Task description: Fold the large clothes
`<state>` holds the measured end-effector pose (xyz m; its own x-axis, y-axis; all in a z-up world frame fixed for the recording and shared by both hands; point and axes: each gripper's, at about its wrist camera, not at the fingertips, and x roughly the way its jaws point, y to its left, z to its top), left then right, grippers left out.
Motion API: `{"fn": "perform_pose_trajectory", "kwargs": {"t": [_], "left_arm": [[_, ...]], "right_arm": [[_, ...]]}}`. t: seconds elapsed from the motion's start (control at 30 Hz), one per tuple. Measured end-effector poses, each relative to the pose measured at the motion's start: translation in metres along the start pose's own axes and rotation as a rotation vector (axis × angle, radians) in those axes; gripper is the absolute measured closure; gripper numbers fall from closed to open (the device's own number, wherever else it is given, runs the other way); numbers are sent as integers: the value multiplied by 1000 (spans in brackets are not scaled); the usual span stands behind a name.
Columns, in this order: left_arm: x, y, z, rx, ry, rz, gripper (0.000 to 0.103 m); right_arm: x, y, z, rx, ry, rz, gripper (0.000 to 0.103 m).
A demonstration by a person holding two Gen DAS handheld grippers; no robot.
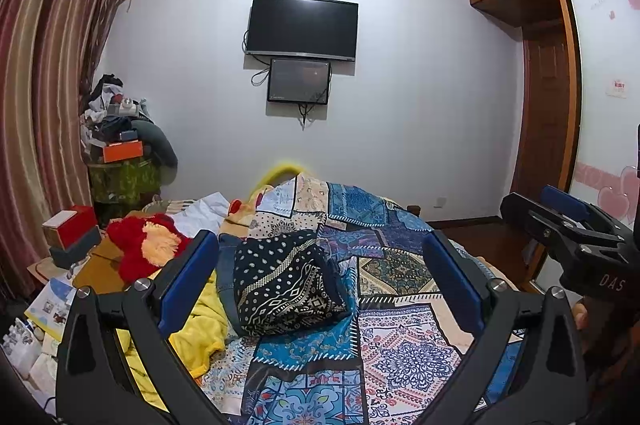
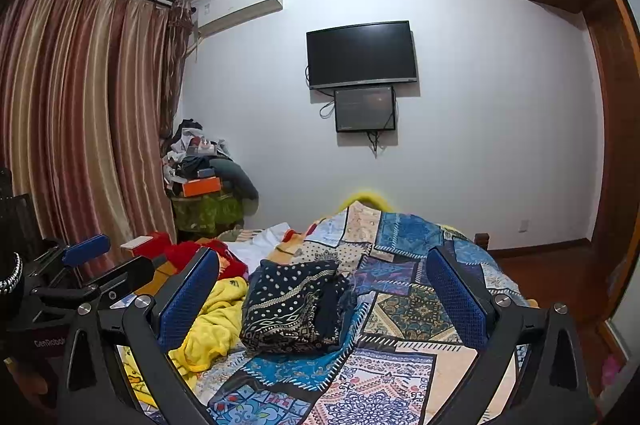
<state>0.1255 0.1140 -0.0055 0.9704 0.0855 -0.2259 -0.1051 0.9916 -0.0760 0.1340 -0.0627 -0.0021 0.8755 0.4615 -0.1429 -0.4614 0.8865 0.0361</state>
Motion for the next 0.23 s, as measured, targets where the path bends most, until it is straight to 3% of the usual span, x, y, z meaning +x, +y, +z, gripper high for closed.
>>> {"fn": "perform_pose_trajectory", "kwargs": {"t": [0.23], "left_arm": [[3,0,-3,2,11,-6,1]], "right_arm": [[2,1,-3,-1,5,-2,0]]}}
